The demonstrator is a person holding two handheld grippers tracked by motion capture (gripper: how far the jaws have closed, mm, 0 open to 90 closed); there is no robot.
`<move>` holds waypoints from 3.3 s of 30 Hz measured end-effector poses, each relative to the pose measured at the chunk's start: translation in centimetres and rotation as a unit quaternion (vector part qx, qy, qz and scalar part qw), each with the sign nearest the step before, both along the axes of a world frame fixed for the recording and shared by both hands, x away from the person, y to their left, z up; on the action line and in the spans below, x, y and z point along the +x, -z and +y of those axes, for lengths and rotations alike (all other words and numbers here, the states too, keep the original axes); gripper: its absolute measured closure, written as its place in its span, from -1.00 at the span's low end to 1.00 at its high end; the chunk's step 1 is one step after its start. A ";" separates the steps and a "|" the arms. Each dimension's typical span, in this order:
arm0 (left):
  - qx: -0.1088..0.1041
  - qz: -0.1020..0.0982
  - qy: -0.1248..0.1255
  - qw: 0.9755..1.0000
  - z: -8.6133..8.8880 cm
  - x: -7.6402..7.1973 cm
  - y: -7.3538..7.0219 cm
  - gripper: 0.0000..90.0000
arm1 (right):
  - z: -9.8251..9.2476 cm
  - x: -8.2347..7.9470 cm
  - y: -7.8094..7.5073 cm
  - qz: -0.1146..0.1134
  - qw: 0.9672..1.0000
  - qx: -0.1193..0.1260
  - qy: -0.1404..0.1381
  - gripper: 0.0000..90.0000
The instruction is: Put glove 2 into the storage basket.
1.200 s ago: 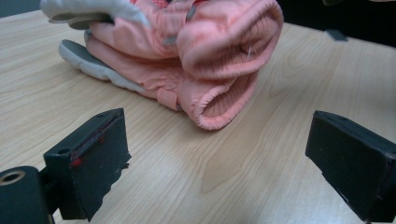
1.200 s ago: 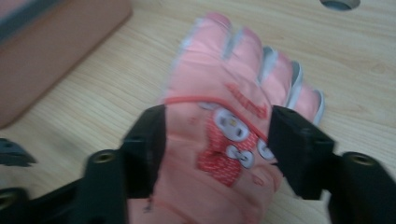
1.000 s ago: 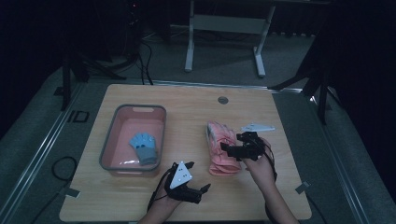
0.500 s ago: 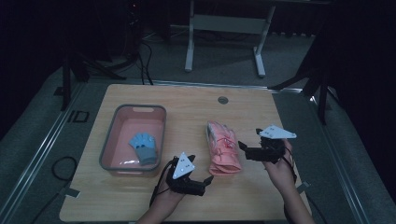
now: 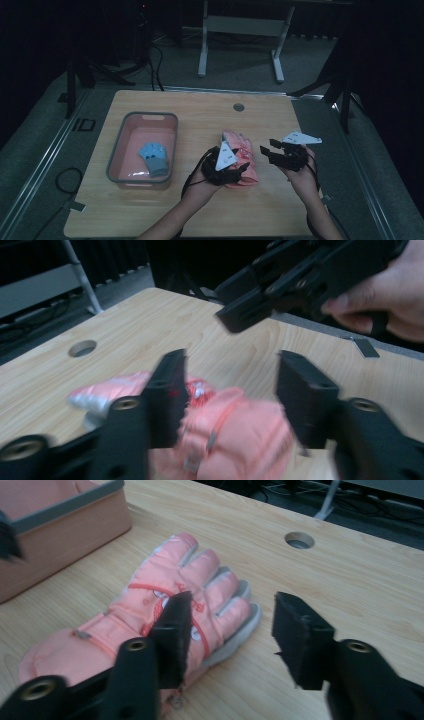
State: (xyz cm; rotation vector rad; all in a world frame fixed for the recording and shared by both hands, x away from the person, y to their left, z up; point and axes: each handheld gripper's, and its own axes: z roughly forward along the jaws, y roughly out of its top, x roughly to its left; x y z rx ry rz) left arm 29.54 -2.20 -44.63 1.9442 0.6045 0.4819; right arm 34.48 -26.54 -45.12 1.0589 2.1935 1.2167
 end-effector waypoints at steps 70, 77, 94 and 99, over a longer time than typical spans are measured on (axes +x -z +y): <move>-0.043 0.283 -0.048 0.957 4.9 3.1 8.0 -0.23 | 6.6 0.8 6.6 0.118 0.989 -0.089 -0.018 0.83; -0.036 0.331 -0.009 0.943 3.6 3.9 9.9 0.10 | 6.7 0.8 6.8 0.120 0.989 -0.087 -0.014 0.84; -0.012 0.308 0.005 0.951 3.5 4.1 7.9 0.88 | 5.8 0.6 6.3 0.108 0.993 -0.046 0.003 0.87; -0.005 0.286 -0.001 0.958 3.4 3.8 6.9 0.90 | 5.5 0.5 5.2 0.098 0.995 -0.035 0.006 0.87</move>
